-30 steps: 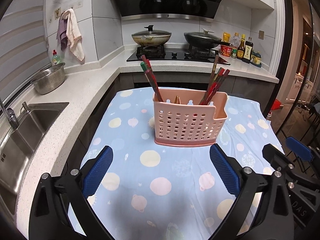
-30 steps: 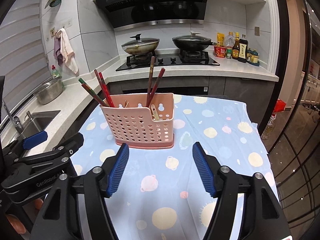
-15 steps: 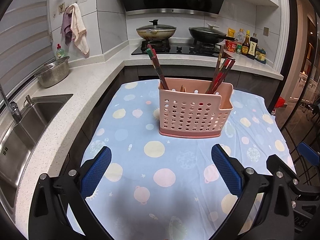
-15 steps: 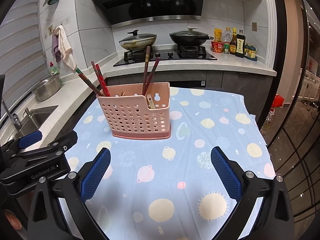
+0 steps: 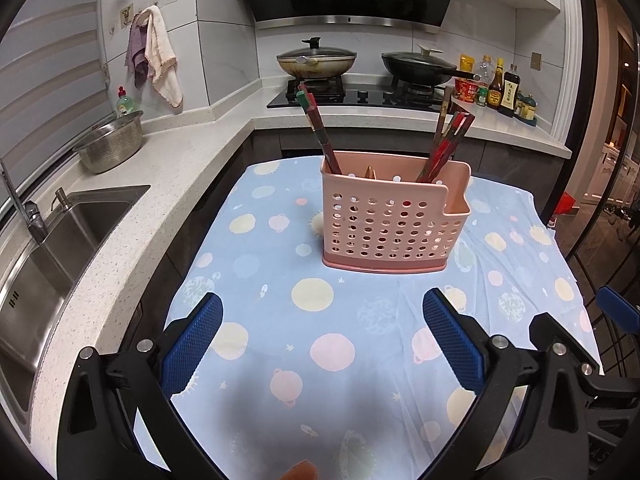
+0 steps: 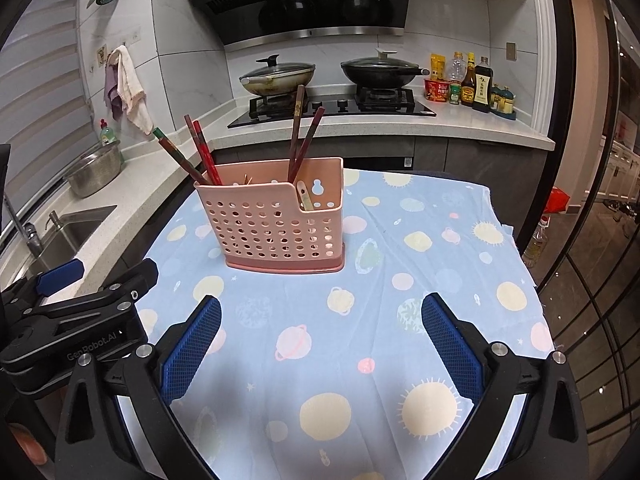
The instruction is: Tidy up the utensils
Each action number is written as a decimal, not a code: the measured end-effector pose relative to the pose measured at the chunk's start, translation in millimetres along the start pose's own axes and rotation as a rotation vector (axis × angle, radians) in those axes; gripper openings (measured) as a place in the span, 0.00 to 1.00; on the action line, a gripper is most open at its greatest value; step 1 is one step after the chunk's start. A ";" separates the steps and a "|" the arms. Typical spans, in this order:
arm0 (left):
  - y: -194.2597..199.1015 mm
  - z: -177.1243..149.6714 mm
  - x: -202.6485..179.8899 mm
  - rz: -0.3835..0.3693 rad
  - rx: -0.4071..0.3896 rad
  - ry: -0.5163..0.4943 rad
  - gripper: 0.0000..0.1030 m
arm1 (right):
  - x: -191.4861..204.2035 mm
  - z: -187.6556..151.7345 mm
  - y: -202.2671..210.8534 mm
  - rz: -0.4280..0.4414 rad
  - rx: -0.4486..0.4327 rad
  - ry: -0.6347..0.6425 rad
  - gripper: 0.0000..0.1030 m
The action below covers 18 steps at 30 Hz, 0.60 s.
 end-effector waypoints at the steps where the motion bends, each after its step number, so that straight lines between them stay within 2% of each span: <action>1: 0.1 -0.2 -0.1 0.001 0.001 0.001 0.93 | 0.5 -0.4 -0.1 0.000 0.000 0.001 0.94; 18: -1.2 -1.7 1.9 0.028 0.001 -0.002 0.93 | 2.0 -2.0 -2.8 -0.003 0.014 0.010 0.94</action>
Point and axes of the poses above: each gripper's, at about its wrist camera, not at the fingertips, and y roughly against the way its jaws point, x to its left, z to its top, the point moved 5 cm from there along -y, roughly the way its jaws point, and after that the axes turned 9 degrees about z, right-handed, at the moved point
